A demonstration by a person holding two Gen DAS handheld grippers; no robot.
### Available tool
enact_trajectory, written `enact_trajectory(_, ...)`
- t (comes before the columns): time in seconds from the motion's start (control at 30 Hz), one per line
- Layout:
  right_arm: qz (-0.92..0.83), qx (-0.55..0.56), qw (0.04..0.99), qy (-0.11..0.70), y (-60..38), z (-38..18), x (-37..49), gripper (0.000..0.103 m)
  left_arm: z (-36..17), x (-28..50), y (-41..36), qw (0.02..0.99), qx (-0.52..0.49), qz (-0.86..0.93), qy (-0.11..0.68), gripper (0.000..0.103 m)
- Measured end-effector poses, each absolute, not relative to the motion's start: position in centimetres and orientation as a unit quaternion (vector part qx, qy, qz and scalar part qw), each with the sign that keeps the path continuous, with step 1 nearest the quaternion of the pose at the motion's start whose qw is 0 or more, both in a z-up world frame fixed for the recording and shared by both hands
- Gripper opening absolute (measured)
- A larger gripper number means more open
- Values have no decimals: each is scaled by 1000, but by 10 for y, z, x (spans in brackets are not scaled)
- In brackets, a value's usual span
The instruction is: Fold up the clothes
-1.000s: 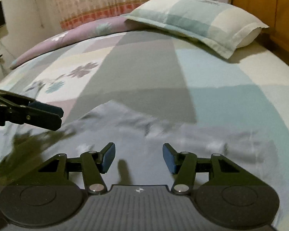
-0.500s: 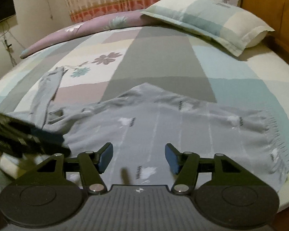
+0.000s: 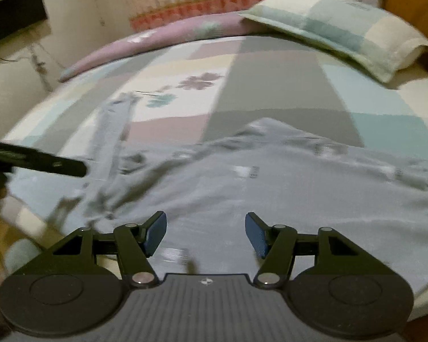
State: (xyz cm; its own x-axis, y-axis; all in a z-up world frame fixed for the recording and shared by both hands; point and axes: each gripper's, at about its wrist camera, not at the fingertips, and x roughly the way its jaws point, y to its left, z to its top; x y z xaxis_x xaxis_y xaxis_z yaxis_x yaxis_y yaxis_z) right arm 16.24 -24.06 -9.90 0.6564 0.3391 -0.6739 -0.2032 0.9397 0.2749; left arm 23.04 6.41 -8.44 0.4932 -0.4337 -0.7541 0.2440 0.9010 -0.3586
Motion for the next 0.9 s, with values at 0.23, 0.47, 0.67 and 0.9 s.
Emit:
enact_trajectory(0.23, 277, 142, 864, 397, -206, -100, 188, 66, -100, 239, 94, 862, -95, -149, 476, 74)
enact_trajectory(0.47, 338, 120, 839, 408, -145, -109, 239, 66, -102, 244, 123, 854, -122, -149, 482, 74)
enact_trajectory(0.67, 339, 137, 827, 427, -128, -121, 268, 66, -100, 246, 142, 847, -135, -166, 487, 74)
enact_trajectory(0.9, 340, 158, 812, 447, -109, -136, 300, 72, -103, 252, 154, 835, -155, -195, 490, 75)
